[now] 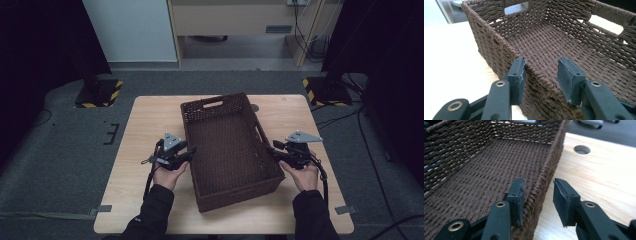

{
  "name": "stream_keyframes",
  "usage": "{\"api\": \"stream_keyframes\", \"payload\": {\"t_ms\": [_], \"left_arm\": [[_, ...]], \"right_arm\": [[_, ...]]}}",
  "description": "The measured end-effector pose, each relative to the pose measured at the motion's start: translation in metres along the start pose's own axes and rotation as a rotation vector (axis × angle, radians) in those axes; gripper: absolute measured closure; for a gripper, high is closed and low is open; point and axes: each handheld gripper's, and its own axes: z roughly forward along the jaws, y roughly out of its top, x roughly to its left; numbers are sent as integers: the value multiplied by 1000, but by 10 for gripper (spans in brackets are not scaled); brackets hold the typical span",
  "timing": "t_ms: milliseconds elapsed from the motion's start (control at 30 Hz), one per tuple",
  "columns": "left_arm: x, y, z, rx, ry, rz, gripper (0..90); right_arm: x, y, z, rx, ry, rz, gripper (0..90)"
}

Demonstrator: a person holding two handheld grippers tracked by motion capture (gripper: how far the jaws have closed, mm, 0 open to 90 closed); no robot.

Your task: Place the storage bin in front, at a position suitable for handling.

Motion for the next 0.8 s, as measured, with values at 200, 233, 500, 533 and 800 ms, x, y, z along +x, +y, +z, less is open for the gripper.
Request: {"api": "stream_keyframes", "payload": {"t_ms": [200,233,500,533,800], "left_arm": [[1,0,2,7,-4,-27,522],[1,-1,2,6,0,-20,523],[-6,-3,-1,10,12,81,499],[-6,-4,-1,18,8,94,495],[0,-5,0,58,-69,-7,447]], "right_arm": [[6,-2,5,32,14,-22,668],[7,-2,5,34,6,-27,683],[19,-13,-7,21,4,32,683],[22,-14,-9,21,0,35,680],[19,-8,-8,26,-4,33,673]]}}
